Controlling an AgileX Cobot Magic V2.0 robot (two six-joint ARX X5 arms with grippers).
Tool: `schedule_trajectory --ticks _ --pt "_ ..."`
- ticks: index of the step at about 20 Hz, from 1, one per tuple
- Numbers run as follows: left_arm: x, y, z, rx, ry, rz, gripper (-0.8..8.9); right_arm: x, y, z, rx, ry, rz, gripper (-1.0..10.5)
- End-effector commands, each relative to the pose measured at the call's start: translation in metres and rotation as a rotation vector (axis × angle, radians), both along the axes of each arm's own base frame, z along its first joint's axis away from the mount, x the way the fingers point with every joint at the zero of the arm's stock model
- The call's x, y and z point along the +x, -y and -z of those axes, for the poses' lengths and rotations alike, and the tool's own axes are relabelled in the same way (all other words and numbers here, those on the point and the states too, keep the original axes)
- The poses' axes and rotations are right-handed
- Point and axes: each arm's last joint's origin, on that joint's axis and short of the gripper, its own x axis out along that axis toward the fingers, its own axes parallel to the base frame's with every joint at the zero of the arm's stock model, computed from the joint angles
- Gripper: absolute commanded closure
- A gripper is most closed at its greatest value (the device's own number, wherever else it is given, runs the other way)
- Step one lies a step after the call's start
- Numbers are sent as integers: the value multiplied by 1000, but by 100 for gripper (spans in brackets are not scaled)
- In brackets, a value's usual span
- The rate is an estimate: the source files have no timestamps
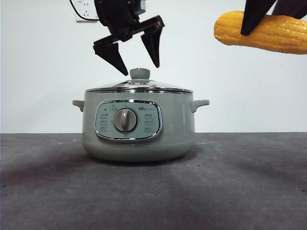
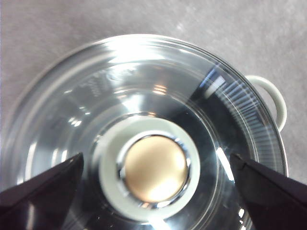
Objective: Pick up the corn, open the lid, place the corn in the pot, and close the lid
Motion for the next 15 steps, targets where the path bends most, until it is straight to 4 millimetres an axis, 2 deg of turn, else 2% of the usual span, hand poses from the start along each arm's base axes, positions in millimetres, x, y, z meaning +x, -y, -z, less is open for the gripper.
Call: schedule_trajectory --ticks 1,3,10,15 --pt "6 9 16 26 -23 -12 313 0 0 0 1 -10 8 957" --pt "6 11 18 35 -25 -11 328 -1 0 0 -4 -17 8 957" --pt "2 16 19 75 -19 -7 828 -1 0 0 -4 -17 9 957" --pt "3 16 19 88 -1 -1 826 -1 0 0 -3 -19 11 957"
